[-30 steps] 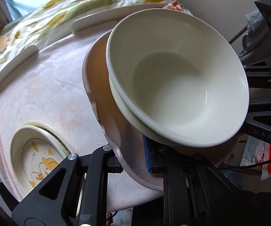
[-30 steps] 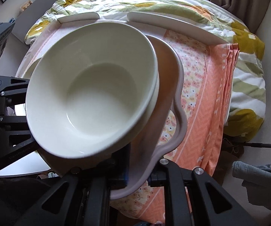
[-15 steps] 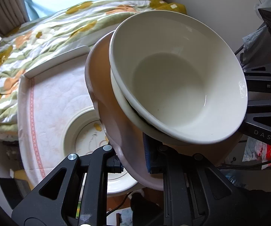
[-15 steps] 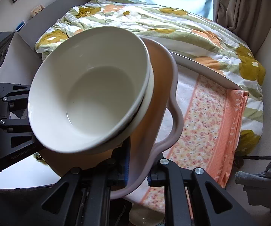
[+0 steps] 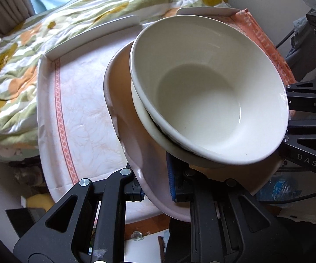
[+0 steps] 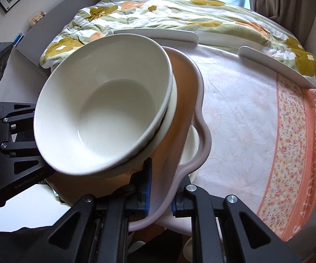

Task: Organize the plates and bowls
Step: 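Carry the basin with bowls onto the plate stack and lower it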

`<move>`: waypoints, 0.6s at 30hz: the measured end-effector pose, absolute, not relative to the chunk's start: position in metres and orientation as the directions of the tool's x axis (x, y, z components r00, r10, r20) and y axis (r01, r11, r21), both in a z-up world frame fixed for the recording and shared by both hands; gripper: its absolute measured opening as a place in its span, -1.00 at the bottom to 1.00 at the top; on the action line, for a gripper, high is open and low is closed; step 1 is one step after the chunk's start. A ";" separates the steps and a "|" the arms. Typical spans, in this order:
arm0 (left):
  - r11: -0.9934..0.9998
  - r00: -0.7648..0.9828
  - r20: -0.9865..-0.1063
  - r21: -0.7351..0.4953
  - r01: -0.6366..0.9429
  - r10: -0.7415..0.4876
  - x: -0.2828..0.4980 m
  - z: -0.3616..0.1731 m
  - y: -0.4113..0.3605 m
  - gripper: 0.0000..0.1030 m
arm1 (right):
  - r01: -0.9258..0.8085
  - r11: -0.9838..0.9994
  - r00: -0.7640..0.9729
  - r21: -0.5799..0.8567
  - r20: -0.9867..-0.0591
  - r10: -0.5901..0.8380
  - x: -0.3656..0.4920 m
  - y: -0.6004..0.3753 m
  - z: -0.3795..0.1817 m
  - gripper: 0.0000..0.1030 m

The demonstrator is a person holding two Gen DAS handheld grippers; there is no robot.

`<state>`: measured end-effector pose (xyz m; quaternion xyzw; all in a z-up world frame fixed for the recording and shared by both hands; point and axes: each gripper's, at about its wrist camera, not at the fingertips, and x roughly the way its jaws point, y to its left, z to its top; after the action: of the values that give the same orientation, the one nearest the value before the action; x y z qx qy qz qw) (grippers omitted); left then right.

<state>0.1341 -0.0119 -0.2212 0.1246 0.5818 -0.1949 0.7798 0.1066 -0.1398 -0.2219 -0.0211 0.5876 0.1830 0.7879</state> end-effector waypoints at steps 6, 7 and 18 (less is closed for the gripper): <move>0.883 0.208 -0.963 -0.056 0.465 -0.170 0.138 -0.251 -0.010 -0.77 | -0.261 0.951 0.232 0.167 -0.945 0.230 0.109 -0.132 -0.250 -0.75; 0.883 0.204 -0.963 -0.062 0.465 -0.175 0.139 -0.255 -0.011 -0.77 | -0.254 0.953 0.229 0.164 -0.947 0.224 0.109 -0.132 -0.254 -0.75; 0.883 0.252 -0.954 -0.029 0.468 -0.164 0.135 -0.269 -0.013 -0.77 | -0.249 0.958 0.265 0.140 -0.942 0.206 0.107 -0.134 -0.271 -0.75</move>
<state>0.1346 -0.0129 -0.2686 0.1314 0.5770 -0.2025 0.7802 0.1072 -0.1339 -0.2709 -0.0180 0.5890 0.1432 0.7951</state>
